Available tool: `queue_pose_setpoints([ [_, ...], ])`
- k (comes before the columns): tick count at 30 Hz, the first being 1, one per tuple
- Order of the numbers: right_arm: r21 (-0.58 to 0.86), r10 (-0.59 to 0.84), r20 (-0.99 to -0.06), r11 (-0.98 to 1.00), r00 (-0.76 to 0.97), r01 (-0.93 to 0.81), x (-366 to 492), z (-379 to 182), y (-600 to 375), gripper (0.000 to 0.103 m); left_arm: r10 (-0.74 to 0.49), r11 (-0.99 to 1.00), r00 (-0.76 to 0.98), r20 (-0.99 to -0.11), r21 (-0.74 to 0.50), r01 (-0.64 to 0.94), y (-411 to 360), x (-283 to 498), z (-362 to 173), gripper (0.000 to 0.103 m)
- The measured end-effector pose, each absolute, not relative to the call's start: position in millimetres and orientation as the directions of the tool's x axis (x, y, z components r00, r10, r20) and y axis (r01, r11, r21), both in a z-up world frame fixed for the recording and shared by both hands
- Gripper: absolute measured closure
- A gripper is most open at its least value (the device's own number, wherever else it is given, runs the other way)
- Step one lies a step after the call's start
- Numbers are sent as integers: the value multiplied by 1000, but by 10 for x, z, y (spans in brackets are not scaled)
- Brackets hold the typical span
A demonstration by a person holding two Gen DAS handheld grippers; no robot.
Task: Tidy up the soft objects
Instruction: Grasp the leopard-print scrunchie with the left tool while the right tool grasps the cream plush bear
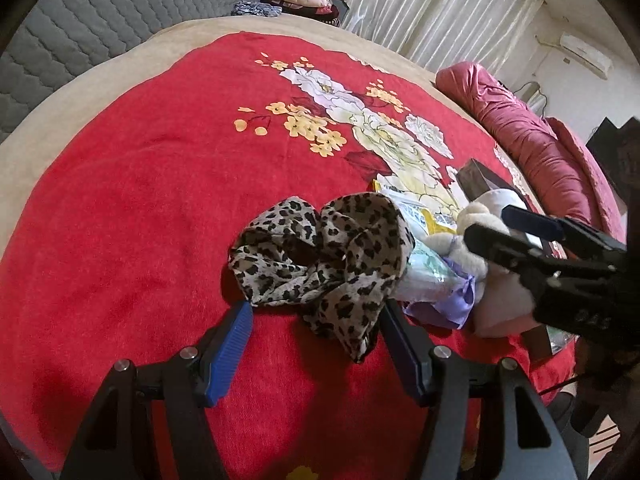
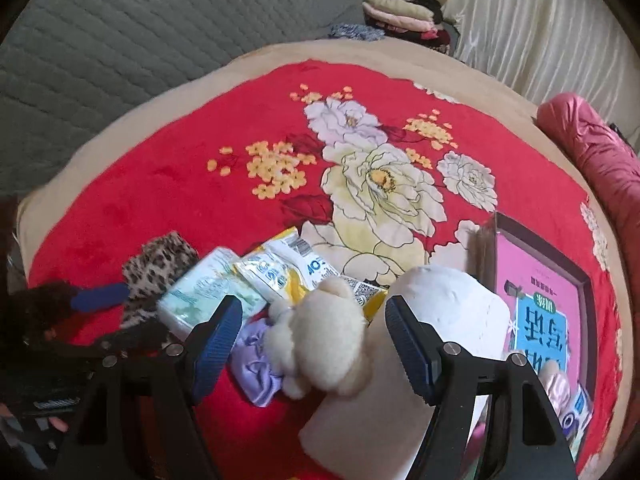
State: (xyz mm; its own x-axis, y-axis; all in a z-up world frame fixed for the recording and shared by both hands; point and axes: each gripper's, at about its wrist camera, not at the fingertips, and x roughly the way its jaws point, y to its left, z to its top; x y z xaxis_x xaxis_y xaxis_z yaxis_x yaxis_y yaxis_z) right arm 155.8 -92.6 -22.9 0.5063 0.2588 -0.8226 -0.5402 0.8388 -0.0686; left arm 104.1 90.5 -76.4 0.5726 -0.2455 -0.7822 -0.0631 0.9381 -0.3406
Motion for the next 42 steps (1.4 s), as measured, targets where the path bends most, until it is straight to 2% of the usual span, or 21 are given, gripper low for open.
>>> queue_pose_setpoints([
  [2,-77,259,-826,828,501,-555,1568,-262,-904,31,-247,936,575,-780,-345,-67,919,1050,-767,38],
  [3,-89,250,-832,821,496,-564,1573,-285,-885,43,-245,936,577,-780,-345,-70,923,1057,-768,38],
  [5,-141,207,-839,811,504,-567,1560,-339,-848,58,-242,935,582,-777,-346,-74,928,1070,-769,38],
  [9,-117,229,-821,829,523,-547,1530,-305,-924,71,-237,935,584,-776,-346,-79,936,1088,-786,38],
  [22,-105,258,-754,860,604,-499,1249,-82,-1065,73,-203,942,603,-771,-322,-94,951,1101,-793,39],
  [24,-92,261,-752,868,605,-489,1231,-48,-1105,73,-207,937,615,-761,-335,-99,986,1082,-778,57],
  [28,-58,272,-748,882,605,-468,1196,19,-1196,73,-221,928,625,-749,-359,-102,1032,1056,-765,73],
  [30,-50,273,-745,886,608,-460,1175,44,-1229,73,-233,926,630,-741,-367,-89,1026,1045,-751,87],
  [33,-34,280,-740,893,611,-449,1151,82,-1272,73,-245,924,641,-727,-376,-73,1014,1025,-717,92],
  [42,-26,287,-708,903,645,-429,1056,233,-1388,73,-206,942,669,-714,-331,-62,984,961,-593,93],
])
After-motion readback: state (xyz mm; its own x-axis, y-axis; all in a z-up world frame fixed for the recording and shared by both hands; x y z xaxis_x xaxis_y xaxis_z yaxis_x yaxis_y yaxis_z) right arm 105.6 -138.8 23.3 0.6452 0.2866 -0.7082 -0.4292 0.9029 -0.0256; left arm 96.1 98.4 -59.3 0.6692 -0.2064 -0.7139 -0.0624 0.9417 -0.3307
